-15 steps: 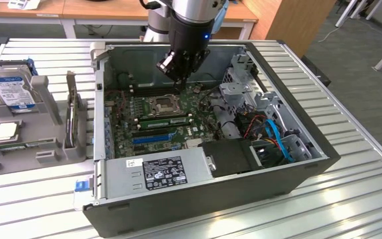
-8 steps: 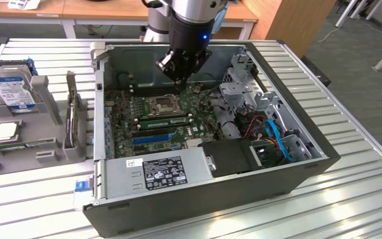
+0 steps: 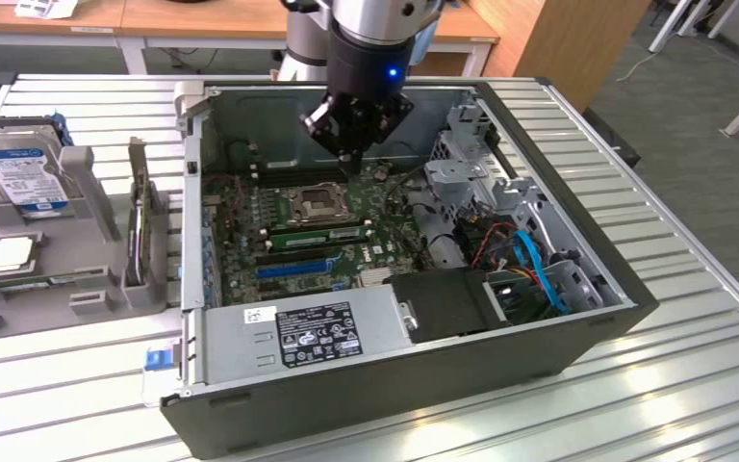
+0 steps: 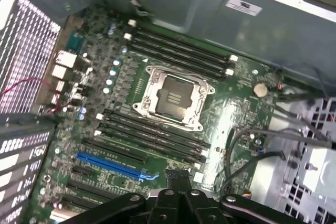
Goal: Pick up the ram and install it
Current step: 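Press down the ram until it locks into place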
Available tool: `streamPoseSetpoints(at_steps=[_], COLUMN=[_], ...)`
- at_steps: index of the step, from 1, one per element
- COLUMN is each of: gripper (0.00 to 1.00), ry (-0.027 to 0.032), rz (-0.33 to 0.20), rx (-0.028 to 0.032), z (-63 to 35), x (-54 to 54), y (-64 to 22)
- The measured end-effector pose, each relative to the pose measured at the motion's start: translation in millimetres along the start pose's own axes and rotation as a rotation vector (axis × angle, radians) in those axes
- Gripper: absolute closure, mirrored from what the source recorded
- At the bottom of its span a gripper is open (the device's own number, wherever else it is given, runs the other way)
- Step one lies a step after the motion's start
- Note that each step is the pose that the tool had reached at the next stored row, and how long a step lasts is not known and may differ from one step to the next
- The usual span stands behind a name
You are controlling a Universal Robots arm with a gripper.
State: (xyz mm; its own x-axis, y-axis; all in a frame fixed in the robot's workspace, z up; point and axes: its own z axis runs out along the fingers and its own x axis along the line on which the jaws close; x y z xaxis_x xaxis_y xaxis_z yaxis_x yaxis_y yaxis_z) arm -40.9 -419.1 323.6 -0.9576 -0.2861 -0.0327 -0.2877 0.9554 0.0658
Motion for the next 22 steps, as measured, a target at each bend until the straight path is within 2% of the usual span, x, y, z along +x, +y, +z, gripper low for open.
streamPoseSetpoints(at_steps=[13, 22], gripper=[0.9, 0.9], ry=[-0.0128, -0.0216], rz=[0.182, 0.301], rx=[0.0031, 0.0027], z=[0.1, 0.1], x=[0.0, 0.0], y=[0.0, 0.0])
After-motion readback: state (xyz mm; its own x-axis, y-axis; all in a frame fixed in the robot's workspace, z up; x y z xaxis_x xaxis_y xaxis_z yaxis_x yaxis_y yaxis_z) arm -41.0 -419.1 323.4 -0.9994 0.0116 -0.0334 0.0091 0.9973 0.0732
